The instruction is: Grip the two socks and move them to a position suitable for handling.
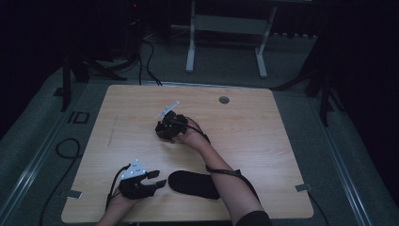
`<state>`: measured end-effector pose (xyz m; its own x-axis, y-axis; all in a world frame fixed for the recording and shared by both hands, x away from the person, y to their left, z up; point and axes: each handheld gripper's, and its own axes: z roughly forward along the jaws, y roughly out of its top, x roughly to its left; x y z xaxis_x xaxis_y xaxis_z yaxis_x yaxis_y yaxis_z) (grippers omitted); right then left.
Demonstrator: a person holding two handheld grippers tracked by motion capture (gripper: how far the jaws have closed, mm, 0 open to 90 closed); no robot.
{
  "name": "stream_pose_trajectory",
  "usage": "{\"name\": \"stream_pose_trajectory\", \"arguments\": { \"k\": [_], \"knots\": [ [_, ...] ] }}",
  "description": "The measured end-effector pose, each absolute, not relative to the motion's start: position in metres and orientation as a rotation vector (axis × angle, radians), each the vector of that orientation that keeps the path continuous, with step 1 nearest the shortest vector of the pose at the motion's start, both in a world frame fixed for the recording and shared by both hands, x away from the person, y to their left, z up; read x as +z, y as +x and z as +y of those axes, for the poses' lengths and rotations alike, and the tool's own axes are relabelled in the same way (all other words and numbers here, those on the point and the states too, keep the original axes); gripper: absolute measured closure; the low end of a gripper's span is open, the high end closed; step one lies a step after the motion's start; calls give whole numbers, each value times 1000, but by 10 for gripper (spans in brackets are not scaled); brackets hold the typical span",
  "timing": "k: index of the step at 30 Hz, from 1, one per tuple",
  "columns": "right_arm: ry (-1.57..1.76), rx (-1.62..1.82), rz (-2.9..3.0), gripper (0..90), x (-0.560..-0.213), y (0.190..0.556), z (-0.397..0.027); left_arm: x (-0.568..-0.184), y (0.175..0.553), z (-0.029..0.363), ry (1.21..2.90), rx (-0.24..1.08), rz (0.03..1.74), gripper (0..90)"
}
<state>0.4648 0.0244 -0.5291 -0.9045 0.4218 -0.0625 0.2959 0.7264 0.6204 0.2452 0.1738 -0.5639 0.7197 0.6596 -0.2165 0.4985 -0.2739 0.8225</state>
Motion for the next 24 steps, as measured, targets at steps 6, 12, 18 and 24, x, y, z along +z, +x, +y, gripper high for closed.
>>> {"name": "stream_pose_trajectory", "arguments": {
  "k": [6, 12, 18, 24],
  "knots": [
    [610, 864, 2732, 546, -547, 468, 25, -565, 247, 175, 1921, 209, 907, 493],
    [681, 873, 2677, 732, -549, 465, 21, -564, 249, 176, 1910, 218, 930, 493],
    [688, 840, 2684, 817, -543, 455, 21, -564, 251, 176, 1902, 235, 957, 493],
    [640, 947, 2673, 818, -523, 429, -4, -563, 257, 176, 1892, 255, 993, 494]
  ]
}}
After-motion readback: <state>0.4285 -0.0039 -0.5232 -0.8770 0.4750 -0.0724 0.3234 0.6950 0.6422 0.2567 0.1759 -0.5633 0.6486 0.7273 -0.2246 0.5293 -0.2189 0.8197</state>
